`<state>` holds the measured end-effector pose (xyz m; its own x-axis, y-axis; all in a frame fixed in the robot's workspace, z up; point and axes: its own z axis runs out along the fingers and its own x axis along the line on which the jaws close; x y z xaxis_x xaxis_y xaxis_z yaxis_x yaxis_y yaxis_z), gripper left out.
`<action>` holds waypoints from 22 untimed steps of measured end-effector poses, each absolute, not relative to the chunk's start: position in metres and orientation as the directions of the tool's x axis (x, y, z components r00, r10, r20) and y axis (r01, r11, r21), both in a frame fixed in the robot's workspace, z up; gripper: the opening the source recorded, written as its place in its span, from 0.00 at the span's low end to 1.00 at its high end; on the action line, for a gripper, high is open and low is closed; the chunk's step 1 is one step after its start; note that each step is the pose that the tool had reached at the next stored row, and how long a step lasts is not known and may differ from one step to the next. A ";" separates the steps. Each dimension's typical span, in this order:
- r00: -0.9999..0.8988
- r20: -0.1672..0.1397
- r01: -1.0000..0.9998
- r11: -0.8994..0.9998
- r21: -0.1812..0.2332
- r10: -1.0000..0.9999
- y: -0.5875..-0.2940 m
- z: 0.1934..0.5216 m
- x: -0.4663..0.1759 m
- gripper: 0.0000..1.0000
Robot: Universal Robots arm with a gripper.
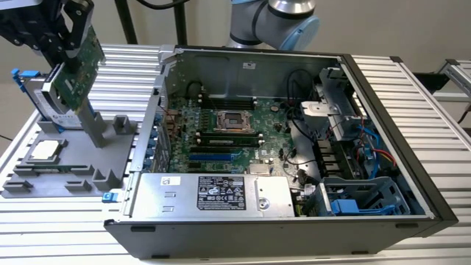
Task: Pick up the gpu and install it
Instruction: 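Pick up the gpu and move the gpu toward the slot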
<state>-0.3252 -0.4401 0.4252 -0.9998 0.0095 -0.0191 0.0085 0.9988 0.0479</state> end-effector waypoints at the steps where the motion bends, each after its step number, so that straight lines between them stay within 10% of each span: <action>1: -1.000 -0.019 0.009 0.999 0.048 0.010 -0.440 0.425 -0.325 0.00; 22: -1.000 -0.019 0.009 0.999 0.048 0.009 -0.440 0.425 -0.303 0.00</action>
<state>-0.3030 -0.4401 0.4252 -0.9998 0.0094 -0.0189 0.0085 0.9988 0.0479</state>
